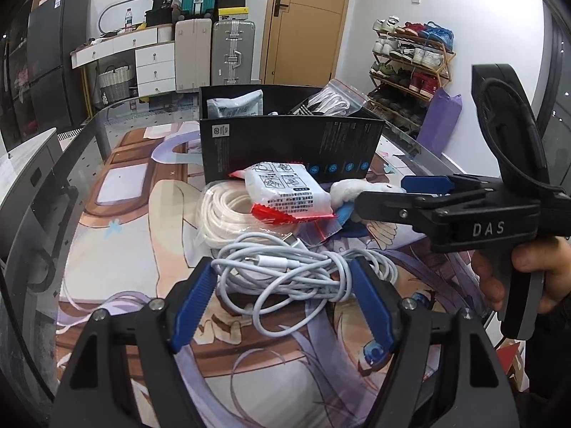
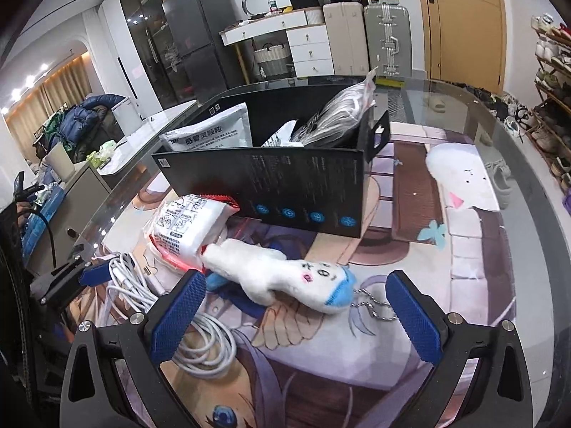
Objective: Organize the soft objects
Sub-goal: 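Grasp the white plush toy with the right gripper, then grasp the coiled white cable with the left gripper while the right holds the plush toy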
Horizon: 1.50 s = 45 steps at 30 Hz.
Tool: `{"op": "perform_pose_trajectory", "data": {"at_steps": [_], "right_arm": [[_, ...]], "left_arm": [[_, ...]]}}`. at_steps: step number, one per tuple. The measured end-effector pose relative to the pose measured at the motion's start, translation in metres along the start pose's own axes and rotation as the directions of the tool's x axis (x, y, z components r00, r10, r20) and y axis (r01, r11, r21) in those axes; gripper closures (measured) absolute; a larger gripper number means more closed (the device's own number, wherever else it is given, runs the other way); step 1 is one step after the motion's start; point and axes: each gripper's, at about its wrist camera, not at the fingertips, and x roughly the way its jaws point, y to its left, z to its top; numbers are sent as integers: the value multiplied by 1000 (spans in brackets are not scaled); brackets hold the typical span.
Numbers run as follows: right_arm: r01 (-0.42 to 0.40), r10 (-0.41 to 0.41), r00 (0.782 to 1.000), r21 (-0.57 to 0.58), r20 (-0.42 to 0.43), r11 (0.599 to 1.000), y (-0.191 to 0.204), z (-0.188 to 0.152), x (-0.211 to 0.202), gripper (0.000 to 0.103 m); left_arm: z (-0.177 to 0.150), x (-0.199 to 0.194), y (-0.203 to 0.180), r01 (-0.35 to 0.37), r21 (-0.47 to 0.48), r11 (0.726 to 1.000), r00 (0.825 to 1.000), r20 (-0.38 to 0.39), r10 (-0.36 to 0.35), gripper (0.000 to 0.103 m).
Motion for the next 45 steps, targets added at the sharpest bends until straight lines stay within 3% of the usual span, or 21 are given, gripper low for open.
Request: {"op": "perform_pose_trajectory", "data": {"at_steps": [13,20,45], "right_arm": [[15,-14,998,10,-61,1000,7,7,23,1],[42,-43,998,-21,-54,999,10,6,21,24],[44,-43,998,-25,54,999,8,-18,-40,25]], "left_arm": [[0,1,2,16,-8,1000,1000,4,-16,27],[-1,0,3,19,-11,1000,1000,10,-19,27],[-3,-20,14,30,-42,999,999,43,-29,28]]}}
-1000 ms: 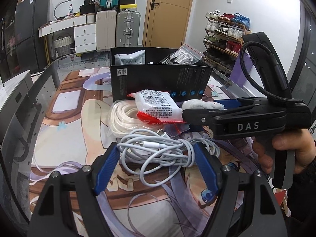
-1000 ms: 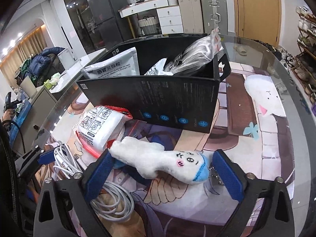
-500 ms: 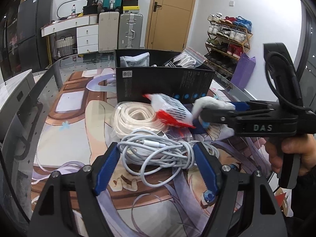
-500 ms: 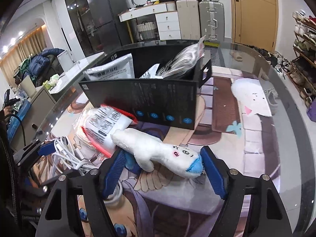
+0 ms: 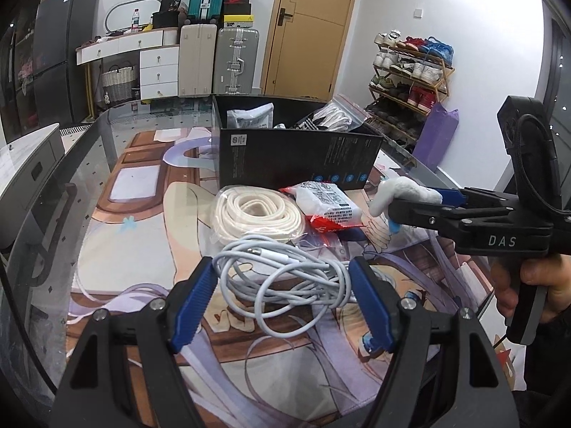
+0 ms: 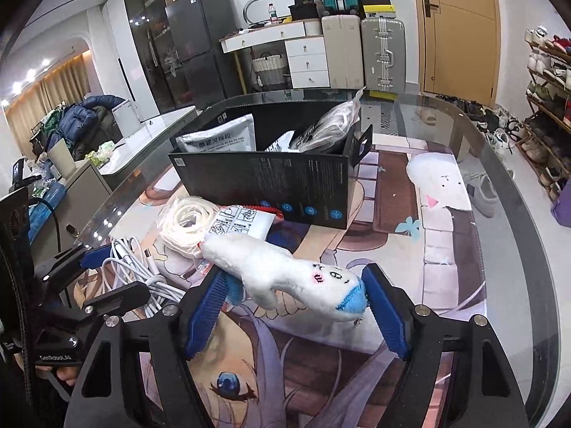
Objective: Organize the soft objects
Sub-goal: 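Grasp the coiled white cable with the left gripper while the right holds the plush toy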
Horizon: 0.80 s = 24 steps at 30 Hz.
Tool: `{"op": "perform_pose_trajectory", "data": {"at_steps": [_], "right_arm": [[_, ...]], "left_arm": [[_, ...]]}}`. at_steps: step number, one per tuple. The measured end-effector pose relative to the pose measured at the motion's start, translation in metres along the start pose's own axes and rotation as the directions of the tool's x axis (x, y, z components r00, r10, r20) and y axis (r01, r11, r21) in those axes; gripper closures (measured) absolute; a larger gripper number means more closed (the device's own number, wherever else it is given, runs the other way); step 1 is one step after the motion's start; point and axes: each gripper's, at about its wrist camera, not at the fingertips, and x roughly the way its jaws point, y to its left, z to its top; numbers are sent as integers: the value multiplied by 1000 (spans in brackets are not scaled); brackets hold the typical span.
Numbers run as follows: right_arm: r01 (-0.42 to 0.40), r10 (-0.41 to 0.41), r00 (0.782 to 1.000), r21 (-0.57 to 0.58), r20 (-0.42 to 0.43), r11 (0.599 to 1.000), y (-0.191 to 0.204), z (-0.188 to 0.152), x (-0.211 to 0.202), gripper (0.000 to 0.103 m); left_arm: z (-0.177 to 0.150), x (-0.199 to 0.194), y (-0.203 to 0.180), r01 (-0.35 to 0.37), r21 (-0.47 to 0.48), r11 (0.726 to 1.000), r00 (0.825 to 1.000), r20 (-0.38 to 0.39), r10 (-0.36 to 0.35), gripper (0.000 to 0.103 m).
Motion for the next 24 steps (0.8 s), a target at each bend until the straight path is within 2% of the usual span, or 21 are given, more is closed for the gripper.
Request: {"op": "perform_pose_trajectory", "data": {"at_steps": [15,24], "right_arm": [[-16,18,996,-14,89,1000,3,9,-26,25],[-2,5,992,-21,127,1000,0,23,-36,25]], "left_arm": [[21,-14,0,-1,1,1000,998,59,1,28],[48,-18,5,4,-9,1000,994,112,-3,28]]}}
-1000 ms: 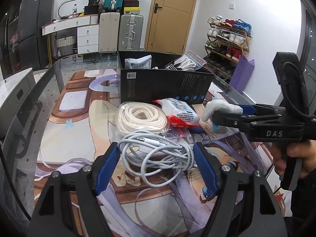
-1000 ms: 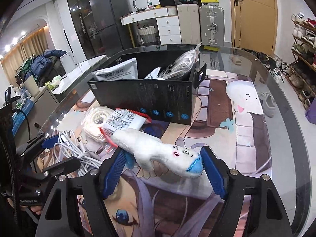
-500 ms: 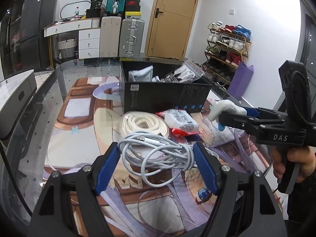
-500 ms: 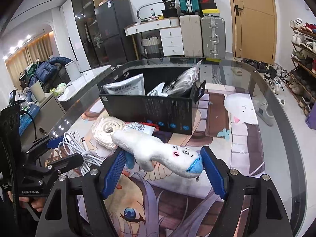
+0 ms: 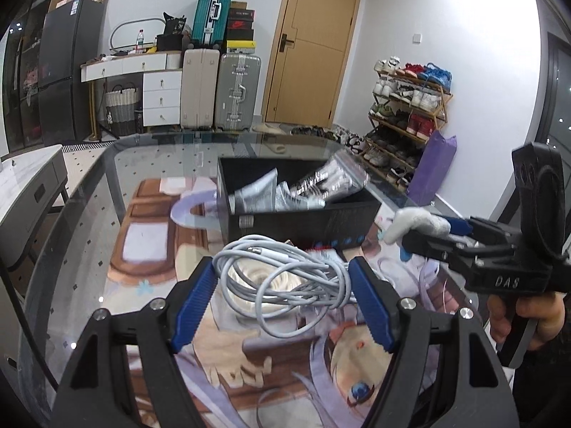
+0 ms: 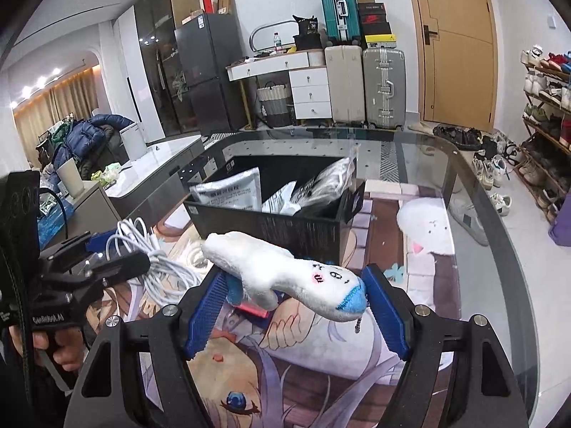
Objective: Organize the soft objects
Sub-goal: 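Grasp the coiled white cable with the left gripper while the right holds the plush toy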
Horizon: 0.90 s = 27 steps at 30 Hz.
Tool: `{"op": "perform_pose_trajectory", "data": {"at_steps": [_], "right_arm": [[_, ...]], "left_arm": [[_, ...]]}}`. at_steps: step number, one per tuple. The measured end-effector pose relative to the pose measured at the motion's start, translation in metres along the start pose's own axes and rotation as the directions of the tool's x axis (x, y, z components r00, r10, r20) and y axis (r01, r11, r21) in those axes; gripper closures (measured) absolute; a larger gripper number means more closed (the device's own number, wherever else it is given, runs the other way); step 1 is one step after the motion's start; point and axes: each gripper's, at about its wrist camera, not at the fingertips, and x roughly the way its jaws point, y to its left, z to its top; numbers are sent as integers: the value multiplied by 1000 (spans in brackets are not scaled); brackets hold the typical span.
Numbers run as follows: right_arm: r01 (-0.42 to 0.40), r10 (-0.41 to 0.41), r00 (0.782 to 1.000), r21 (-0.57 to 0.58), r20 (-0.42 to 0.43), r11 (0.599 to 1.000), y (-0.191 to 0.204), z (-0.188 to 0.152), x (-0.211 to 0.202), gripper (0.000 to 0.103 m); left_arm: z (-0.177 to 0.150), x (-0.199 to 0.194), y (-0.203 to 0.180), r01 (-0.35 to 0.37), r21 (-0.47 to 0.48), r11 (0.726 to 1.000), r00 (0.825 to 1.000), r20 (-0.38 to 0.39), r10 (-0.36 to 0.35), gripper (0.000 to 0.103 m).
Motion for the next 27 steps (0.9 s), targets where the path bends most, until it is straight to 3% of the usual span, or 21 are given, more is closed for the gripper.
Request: {"op": "perform_pose_trajectory", "data": {"at_steps": [5,6,10,14,16,18,25,27], "right_arm": [[8,-8,1000,-8,15,1000,0,11,0,25],[7,-7,1000,-10,16,1000,1,13,1,25],[3,-3,1000,-16,18,1000,2,18,4,25],[3,-3,1000,-18,-3,1000,1,13,12,25],[3,-3,1000,-12,-11,1000,-2,8,13,25],[5,-5,1000,-7,-19,1000,-4,5,16,25],[0,0,1000,-2,-29,1000,-4,1,23,25],[-3,3,999,-4,-33,1000,-3,1,25,25]], "left_arm": [[20,0,3,-4,3,1000,999,37,4,29],[23,0,3,-8,3,1000,999,43,8,58],[23,16,2,-12,34,999,1000,1,12,58],[-5,35,7,-32,43,999,996,-79,36,58],[-16,39,13,-48,22,999,993,-102,50,54],[-22,39,19,-38,-14,999,994,-107,36,38],[-26,47,21,-16,-69,997,991,-135,6,34],[-27,51,17,-12,-72,997,988,-152,1,25]]}}
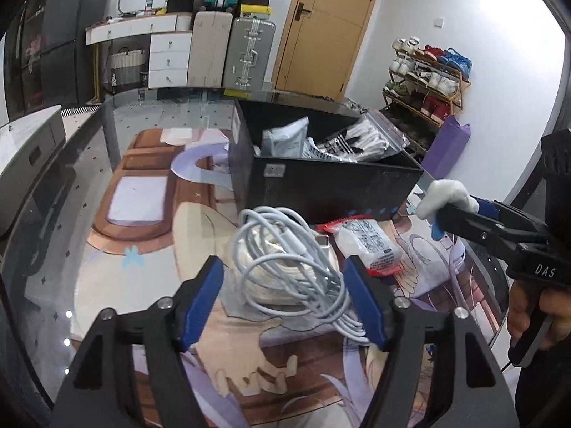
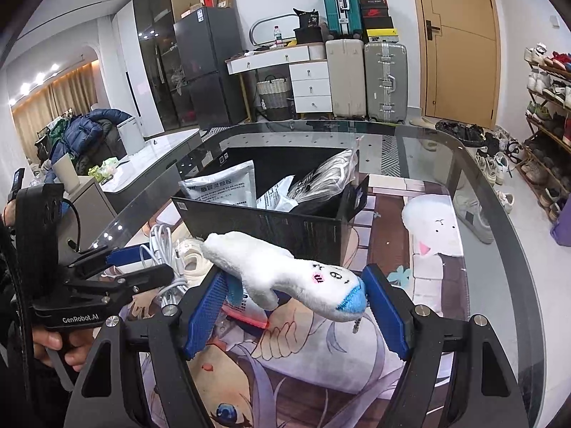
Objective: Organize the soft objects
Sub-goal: 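Grasp the coiled white cable with the left gripper while the right holds the plush toy, then carry the cable with the left gripper while the right carries the plush toy into the box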
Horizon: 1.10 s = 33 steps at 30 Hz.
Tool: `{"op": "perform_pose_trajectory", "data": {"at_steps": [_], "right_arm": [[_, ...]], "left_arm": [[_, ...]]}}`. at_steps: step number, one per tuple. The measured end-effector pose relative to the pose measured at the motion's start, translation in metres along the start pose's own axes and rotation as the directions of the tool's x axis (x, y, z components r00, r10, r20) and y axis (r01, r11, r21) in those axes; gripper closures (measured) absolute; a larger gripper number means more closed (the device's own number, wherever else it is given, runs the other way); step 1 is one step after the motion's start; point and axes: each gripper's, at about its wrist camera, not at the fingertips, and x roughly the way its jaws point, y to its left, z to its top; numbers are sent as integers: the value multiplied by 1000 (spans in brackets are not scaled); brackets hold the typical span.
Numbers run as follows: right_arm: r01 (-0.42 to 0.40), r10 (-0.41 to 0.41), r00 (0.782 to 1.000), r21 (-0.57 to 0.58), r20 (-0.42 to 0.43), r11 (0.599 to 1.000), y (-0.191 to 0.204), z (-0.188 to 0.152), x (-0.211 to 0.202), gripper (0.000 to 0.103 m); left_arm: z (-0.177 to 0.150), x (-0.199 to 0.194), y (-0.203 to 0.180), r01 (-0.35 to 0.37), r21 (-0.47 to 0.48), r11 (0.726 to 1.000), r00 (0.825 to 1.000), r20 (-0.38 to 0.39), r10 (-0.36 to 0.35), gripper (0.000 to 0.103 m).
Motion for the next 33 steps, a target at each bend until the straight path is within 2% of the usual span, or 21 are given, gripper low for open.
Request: {"op": "perform_pose_trajectory", "data": {"at_steps": [2,4,5,6,7,9,12,18,25,27,33], "right_arm": [[-1,1,1000,-2,-1,1000,1,0,1,25],[0,0,1000,-6,-1,1000,1,1,2,25],[1,-1,1000,-7,-2,1000,1,1,2,25],[0,0,1000,-5,-4,1000,1,0,2,25],[1,-1,1000,-4,-4,1000,1,0,2,25],[1,-1,1000,-3,-5,1000,0,0,3,25],[-1,1,1000,0,-5,1000,-1,-1,3,25],[-2,2,1000,-6,1,1000,0,2,3,25],[-5,5,1000,-12,7,1000,3,8,4,25],[-6,6,1000,-15,7,1000,3,9,5,25],[-7,7,1000,-12,4,1000,4,11,9,25]], "left_arm": [[0,2,0,3,-2,1000,1000,-10,-4,21],[-3,4,0,8,-12,1000,1000,-4,-8,23],[-3,6,-1,11,-16,1000,1000,-13,-11,28],[-3,8,-1,18,-18,1000,1000,-21,-18,41],[-4,9,-1,33,-17,999,999,-27,-33,42],[-3,5,-3,38,-9,999,999,-15,-39,54],[-2,-2,0,50,-11,999,999,3,-50,64],[0,-15,4,60,-8,998,998,32,-59,72],[8,-23,14,65,-28,997,996,56,-64,74],[7,-23,16,63,-22,998,996,57,-62,80],[5,-22,13,77,-6,997,995,63,-76,86]]}}
